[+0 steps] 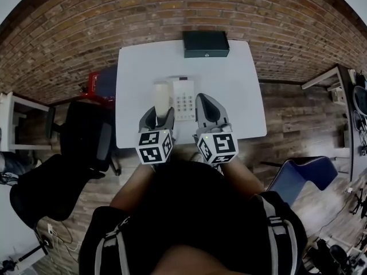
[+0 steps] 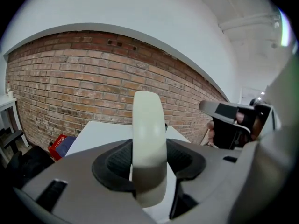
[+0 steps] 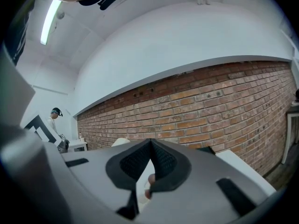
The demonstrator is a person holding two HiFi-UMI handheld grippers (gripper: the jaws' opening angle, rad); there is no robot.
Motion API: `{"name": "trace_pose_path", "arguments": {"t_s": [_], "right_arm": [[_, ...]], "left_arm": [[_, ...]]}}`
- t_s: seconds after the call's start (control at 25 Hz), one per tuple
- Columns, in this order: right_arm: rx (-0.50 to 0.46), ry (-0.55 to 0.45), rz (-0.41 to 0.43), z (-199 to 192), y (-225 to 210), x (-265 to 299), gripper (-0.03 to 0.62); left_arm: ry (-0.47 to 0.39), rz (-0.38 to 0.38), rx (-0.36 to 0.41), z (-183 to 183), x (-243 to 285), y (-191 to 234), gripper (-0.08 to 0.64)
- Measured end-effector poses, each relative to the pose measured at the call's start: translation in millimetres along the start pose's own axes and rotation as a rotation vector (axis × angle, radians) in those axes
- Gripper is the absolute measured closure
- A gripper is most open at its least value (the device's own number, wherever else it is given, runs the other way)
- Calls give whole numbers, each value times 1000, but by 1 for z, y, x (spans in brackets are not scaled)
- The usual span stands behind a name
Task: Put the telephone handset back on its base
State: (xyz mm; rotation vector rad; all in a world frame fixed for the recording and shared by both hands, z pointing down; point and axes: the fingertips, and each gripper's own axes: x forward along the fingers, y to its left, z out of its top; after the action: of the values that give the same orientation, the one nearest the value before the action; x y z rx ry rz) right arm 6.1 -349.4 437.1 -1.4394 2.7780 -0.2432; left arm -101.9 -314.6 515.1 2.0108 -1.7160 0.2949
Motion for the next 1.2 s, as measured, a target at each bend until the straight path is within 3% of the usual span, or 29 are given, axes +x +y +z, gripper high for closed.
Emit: {"name": "trace_pose_path", "arguments": {"t_s": [0.52,1.0,1.2], "right_arm": [[-38,54,-52,-14,-16,3,598],[-32,74,-111,-19,-35,-2,598],[-45,83,-141,-20,-44,-9,597]], "left_arm": [[106,18,-72,-32,46,25,353],[227,56,-30,-62,83,37,353],[269,50,-46,-74,97,40,353]]}}
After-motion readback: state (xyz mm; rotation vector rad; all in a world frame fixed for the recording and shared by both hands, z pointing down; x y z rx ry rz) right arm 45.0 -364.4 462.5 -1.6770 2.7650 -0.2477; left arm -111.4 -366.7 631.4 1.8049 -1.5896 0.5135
